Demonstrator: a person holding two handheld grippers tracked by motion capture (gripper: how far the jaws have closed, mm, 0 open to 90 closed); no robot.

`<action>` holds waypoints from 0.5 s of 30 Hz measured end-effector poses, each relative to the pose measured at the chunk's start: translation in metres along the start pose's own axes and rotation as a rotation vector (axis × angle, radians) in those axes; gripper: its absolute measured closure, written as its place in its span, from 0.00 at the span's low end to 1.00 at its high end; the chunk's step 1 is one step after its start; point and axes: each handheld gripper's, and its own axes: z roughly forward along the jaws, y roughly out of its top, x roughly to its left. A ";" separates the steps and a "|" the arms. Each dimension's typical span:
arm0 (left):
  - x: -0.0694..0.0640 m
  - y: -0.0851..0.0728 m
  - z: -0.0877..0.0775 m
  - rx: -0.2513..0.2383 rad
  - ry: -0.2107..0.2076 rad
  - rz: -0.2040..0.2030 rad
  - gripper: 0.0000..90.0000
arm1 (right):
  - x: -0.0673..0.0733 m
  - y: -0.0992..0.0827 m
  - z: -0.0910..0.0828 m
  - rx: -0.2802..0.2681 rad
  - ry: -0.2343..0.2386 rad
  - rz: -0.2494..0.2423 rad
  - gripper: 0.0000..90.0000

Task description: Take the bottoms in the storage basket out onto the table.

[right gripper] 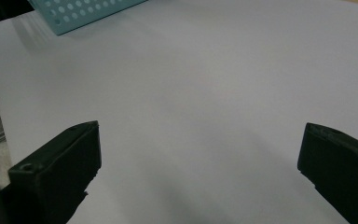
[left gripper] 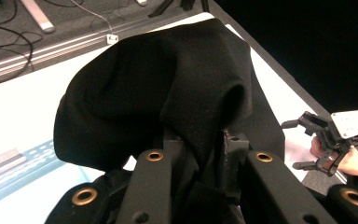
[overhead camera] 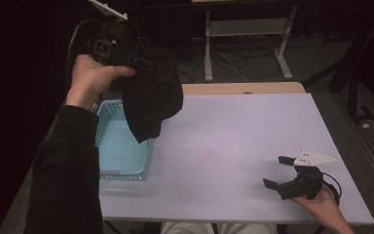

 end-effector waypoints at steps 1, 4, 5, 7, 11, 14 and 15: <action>0.000 0.000 0.000 0.000 0.000 0.000 0.87 | 0.000 0.000 0.000 0.000 0.000 0.000 0.00; -0.003 0.002 0.006 0.003 -0.014 0.004 0.87 | 0.000 0.000 0.000 0.000 0.000 -0.001 0.00; -0.004 0.003 0.009 0.004 -0.020 0.006 0.87 | 0.000 0.000 0.000 0.000 0.001 -0.001 0.00; -0.006 0.004 0.013 0.008 -0.028 0.011 0.87 | 0.000 0.000 0.000 -0.001 0.001 0.000 0.00; -0.010 0.007 0.020 0.007 -0.051 0.018 0.87 | 0.000 0.000 0.000 -0.002 0.001 0.002 0.00; -0.013 0.009 0.024 0.001 -0.067 0.015 0.87 | 0.000 0.000 0.000 -0.002 0.002 0.002 0.00; -0.014 0.010 0.026 -0.001 -0.071 0.016 0.87 | 0.000 0.000 0.000 -0.002 0.002 0.002 0.00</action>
